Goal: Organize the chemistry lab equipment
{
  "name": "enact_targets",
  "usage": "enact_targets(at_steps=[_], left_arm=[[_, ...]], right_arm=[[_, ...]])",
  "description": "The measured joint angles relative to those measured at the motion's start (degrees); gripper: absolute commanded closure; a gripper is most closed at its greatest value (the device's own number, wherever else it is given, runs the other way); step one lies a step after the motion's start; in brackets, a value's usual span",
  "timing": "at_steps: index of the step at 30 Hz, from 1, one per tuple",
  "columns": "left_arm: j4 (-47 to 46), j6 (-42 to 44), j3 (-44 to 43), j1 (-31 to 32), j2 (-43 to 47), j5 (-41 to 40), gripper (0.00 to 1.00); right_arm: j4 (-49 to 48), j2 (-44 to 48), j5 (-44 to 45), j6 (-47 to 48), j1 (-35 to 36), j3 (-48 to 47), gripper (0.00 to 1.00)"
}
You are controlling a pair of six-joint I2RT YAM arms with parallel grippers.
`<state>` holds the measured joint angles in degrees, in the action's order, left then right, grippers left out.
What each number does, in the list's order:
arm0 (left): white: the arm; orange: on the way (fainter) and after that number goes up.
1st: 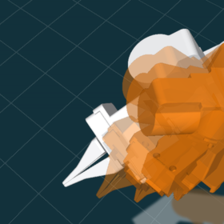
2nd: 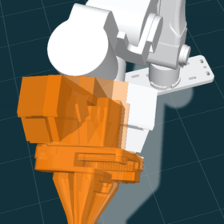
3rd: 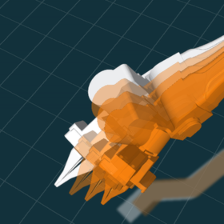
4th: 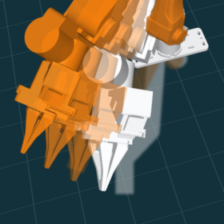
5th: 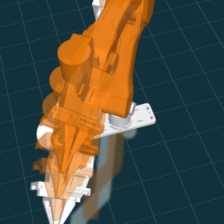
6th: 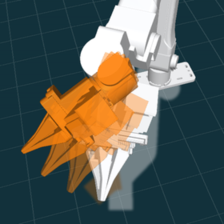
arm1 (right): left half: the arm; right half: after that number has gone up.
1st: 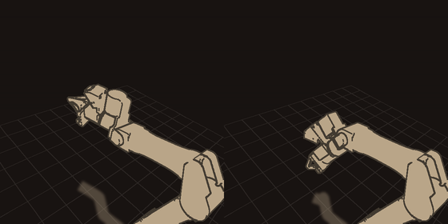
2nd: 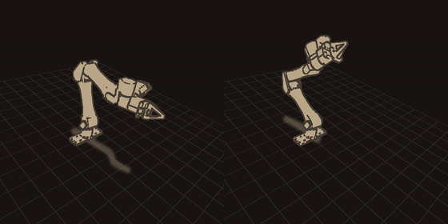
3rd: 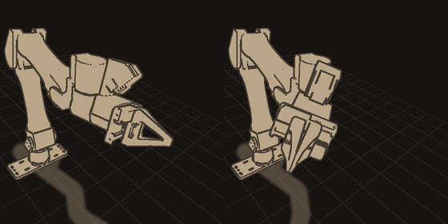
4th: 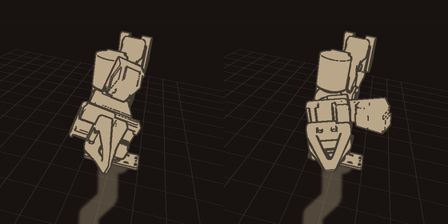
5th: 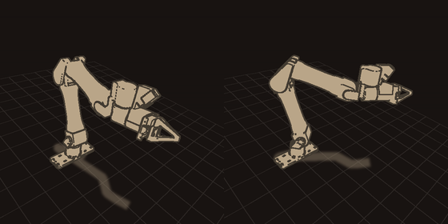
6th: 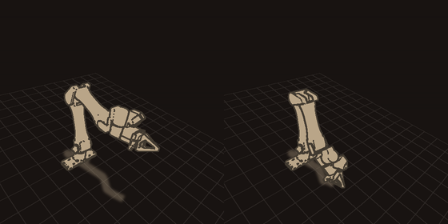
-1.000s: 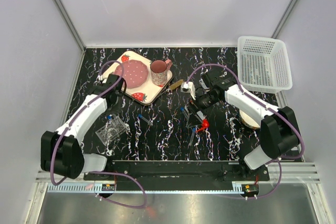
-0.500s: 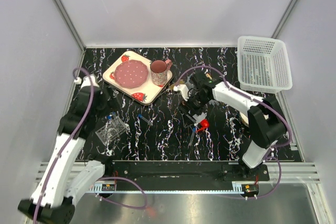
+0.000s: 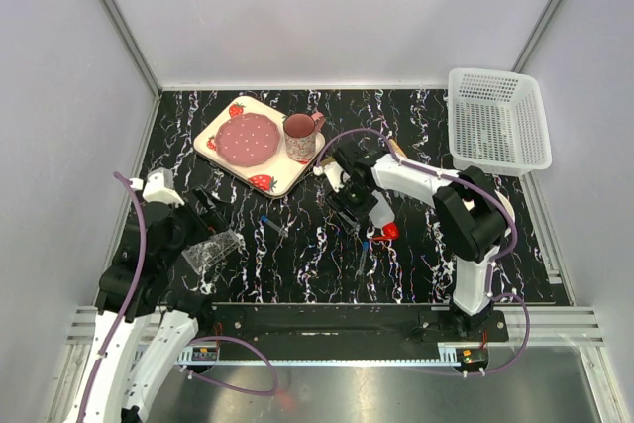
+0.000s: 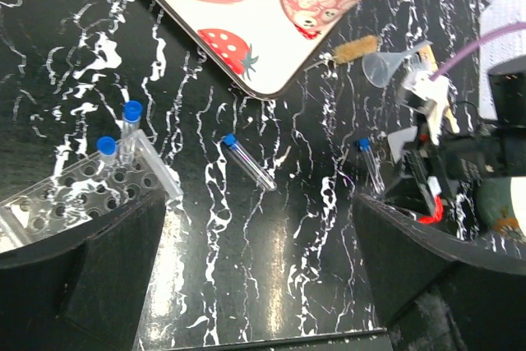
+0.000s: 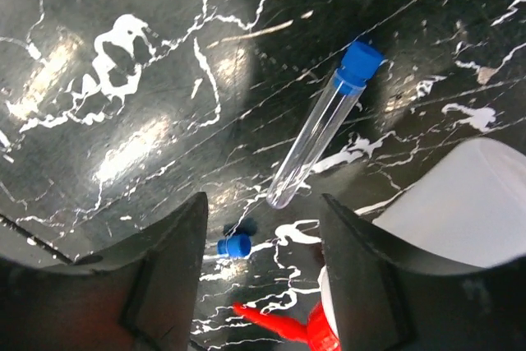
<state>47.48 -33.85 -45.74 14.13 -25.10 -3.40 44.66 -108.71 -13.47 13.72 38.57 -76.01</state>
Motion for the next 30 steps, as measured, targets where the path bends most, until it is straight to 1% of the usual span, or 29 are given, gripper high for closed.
enact_targets(at_steps=[2,9,10,12,13,16,17,20,25,30], left_arm=[[-0.59,-0.44,0.37,0.0,0.15,1.86,0.01],[-3.23,-2.08,1.81,0.0,0.2,6.84,0.01],[-3.89,-2.38,2.34,0.0,0.24,7.54,0.01],[-4.96,-3.17,3.21,0.0,0.26,8.94,0.01],[-5.46,-3.56,3.63,0.0,0.26,9.62,0.01],[-7.02,-4.61,4.59,0.0,0.26,11.63,0.01],[-7.48,-4.96,4.81,0.0,0.24,12.17,0.01],[-9.38,-6.4,5.68,0.0,-0.07,14.47,0.01],[-15.04,-10.08,9.33,0.0,-2.34,20.39,0.01],[-22.1,-15.98,14.58,0.72,-5.51,27.08,0.01]], right_arm=[[-0.11,-1.14,1.6,-1.07,0.2,-0.72,0.43],[-1.44,-4.22,5.53,-2.89,0.76,-2.47,0.57],[-1.57,-4.61,6.01,-3.08,0.83,-2.47,0.61],[-1.79,-4.81,6.93,-3.32,0.92,-2.78,0.64],[-1.9,-4.94,7.37,-3.48,0.92,-2.82,0.68],[-1.99,-5.03,8.44,-3.56,0.96,-2.86,0.74],[-1.99,-5.07,8.66,-3.54,0.96,-2.91,0.8],[-1.99,-5.16,9.35,-3.74,0.98,-2.99,0.87],[-2.01,-5.16,8.55,-3.72,0.96,-2.99,0.89],[-3.48,-4.13,0.46,-3.1,0.92,-1.6,0.9]])
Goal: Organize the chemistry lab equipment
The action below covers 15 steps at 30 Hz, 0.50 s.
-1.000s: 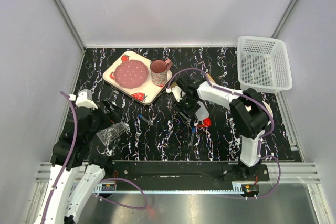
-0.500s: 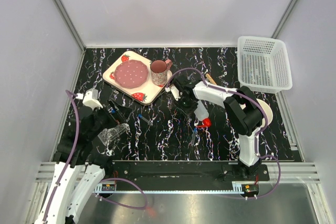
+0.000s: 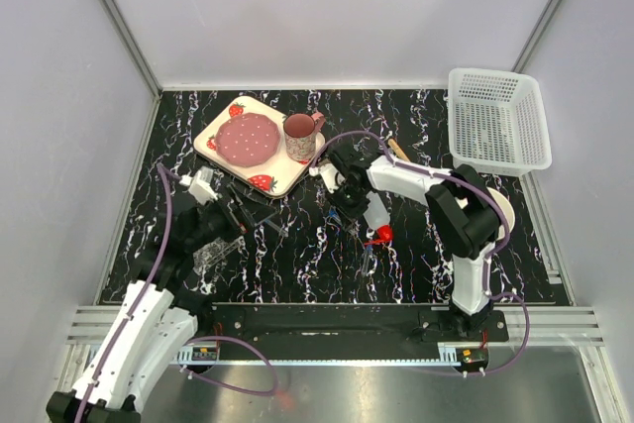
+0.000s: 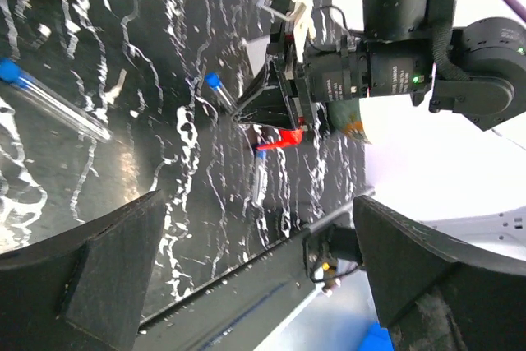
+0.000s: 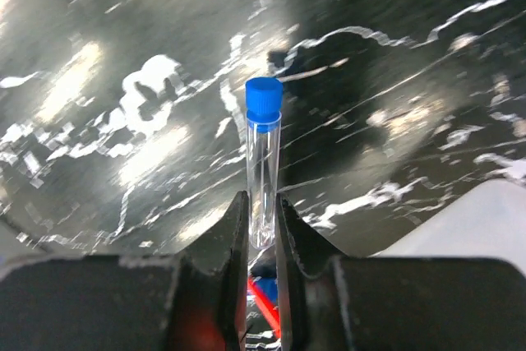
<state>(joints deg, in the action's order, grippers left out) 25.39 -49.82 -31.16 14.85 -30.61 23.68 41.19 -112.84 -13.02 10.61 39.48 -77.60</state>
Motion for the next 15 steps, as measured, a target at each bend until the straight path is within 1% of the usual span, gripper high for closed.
enact_targets(at_steps=[3,7,11,15], left_arm=[[-4.37,-3.45,2.12,2.38,-1.9,1.79,0.03],[-10.62,-7.82,3.72,6.08,-5.29,2.49,0.06],[-17.4,-11.89,4.57,11.28,-11.5,2.32,0.11],[-22.4,-14.1,4.17,17.09,-19.82,1.77,0.16]], right_arm=[[-0.31,3.39,-6.4,1.33,-0.13,2.54,0.9],[-0.74,11.74,-16.39,4.11,-0.2,6.14,0.9],[-1.16,19.82,-24.61,6.86,-0.22,8.48,0.9],[-1.05,23.5,-29.66,9.33,-0.24,9.88,0.9]])
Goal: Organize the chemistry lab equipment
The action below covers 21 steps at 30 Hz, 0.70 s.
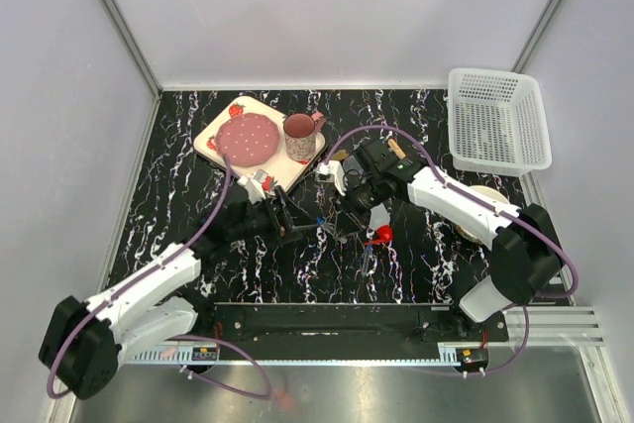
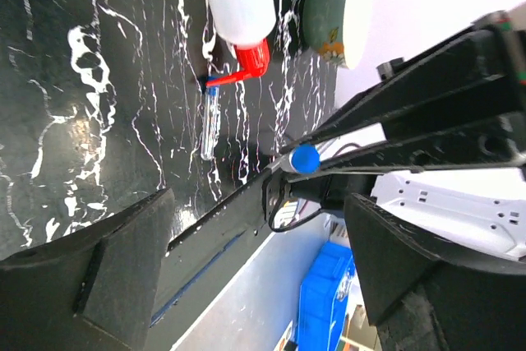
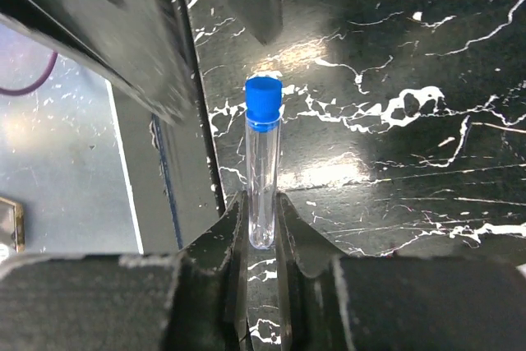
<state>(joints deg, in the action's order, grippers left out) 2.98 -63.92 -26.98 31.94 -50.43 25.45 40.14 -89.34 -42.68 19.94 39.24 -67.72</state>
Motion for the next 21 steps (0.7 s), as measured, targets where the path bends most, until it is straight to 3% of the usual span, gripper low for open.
enact_targets(at_steps=[5,16,21], left_arm=[[-1.68,-0.66,-3.89,4.35,-8.31,-0.15,0.22],[-4.33,-1.14,-7.91,8.04,-14.21,-0.15,0.61],[-3.78,-1.09,-8.07,8.48,-14.29,-0.2,0.74]], right_arm=[[0.28,0.39,-2.6,2.29,0.0,0.55,0.9],[1.07,1.42,-3.96,4.35,-0.02,1.14,0.9],[1.36,1.42,-3.98,4.66,-0.02,1.22,0.9]])
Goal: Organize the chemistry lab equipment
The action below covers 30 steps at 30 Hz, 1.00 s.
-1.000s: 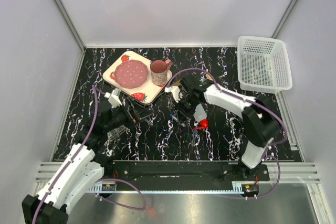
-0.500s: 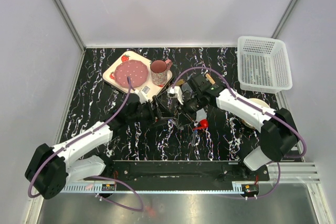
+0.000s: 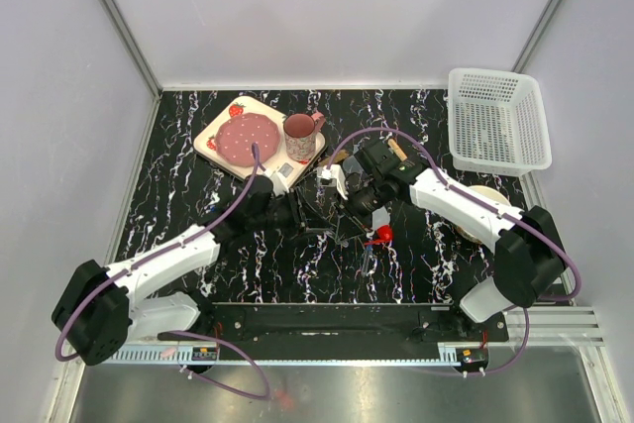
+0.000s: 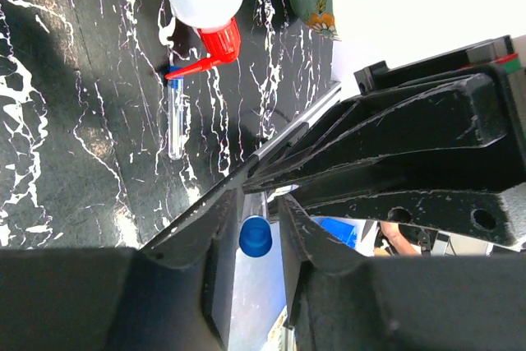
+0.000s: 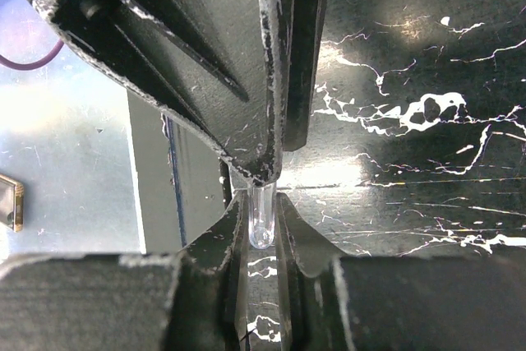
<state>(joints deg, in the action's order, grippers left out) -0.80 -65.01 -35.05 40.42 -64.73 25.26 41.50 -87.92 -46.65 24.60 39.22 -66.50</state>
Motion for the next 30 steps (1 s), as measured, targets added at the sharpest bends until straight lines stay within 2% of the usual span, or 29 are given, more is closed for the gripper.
enact_targets(at_steps=[7,10,11,14,15,18,21,25,30], left_arm=[[1.14,0.83,-0.59,0.15,0.07,-0.17,0.93],[1.66,0.85,-0.59,0.15,0.63,-0.5,0.94],[2.14,0.92,-0.59,0.2,1.18,-0.9,0.95],[5.42,1.51,-0.59,0.48,4.11,-2.93,0.95],[7.67,2.05,-0.57,0.39,5.92,-4.39,0.95],[16.79,4.37,-1.2,-0.28,12.04,-9.92,0.96],[27.74,7.08,-3.28,-2.78,17.35,-16.41,0.96],[40.61,10.8,-6.71,-8.79,21.92,-25.7,0.96],[50.1,15.39,-9.11,-16.94,23.12,-35.43,0.96]], right_arm=[[0.44,0.11,-0.11,0.76,0.0,0.02,0.88],[0.52,0.11,-0.52,1.2,0.0,0.02,0.78],[0.5,0.11,-0.81,1.33,0.0,0.02,0.67],[0.7,0.2,-1.07,1.62,0.02,-0.07,0.44],[1.31,0.22,-0.79,1.81,-0.02,-0.17,0.31],[3.23,0.24,1.11,2.69,-0.44,-0.94,0.14],[4.35,1.01,2.32,3.15,-2.64,-1.84,0.06],[4.94,3.85,3.08,3.76,-9.01,-2.08,0.0],[4.31,7.06,3.69,4.07,-12.98,-0.87,0.0]])
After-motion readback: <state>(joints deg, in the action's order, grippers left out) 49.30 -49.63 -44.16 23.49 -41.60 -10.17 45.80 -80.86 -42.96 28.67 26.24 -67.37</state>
